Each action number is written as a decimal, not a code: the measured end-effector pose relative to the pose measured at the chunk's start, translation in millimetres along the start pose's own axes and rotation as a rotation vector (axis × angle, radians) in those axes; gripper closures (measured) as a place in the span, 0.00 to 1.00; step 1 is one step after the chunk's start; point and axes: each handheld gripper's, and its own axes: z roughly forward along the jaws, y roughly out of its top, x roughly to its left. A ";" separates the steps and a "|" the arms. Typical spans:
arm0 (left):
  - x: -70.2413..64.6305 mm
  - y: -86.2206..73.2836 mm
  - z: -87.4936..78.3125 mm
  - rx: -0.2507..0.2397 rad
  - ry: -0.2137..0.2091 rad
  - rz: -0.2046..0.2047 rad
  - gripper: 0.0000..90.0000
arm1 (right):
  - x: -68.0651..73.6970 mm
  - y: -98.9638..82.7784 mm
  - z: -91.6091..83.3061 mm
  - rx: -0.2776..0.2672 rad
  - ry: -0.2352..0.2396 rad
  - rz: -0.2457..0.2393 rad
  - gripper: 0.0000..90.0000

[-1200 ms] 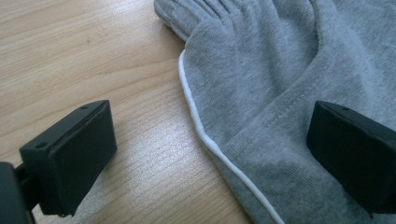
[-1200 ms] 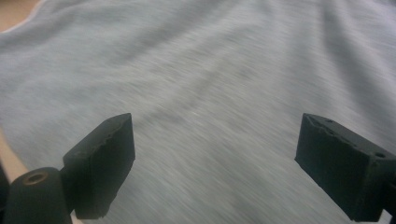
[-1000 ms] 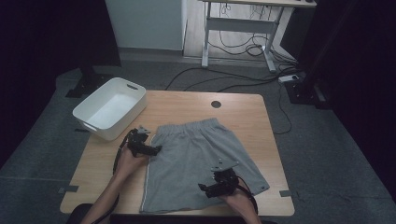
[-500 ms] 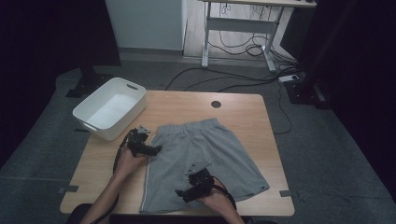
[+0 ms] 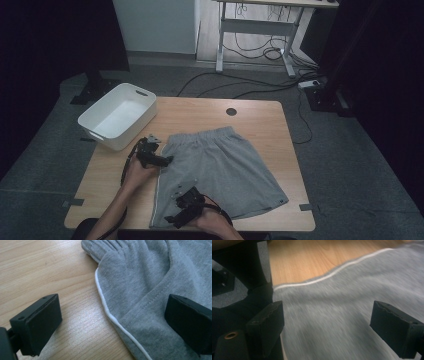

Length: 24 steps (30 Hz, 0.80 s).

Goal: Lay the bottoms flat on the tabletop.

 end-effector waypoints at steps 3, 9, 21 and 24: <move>0.3 0.1 0.1 0.000 -0.002 0.002 0.01 | 6.0 5.8 9.0 0.011 0.005 -0.025 0.13; 0.7 0.6 0.7 0.001 -0.006 0.001 0.00 | 13.6 9.6 20.9 0.029 0.020 -0.049 0.13; 3.0 2.1 2.0 0.003 0.001 -0.006 0.00 | 25.2 10.0 37.6 0.071 -0.005 -0.126 0.14; 4.7 2.7 2.1 0.005 0.005 -0.008 0.00 | 26.6 9.7 38.2 0.071 -0.020 -0.137 0.15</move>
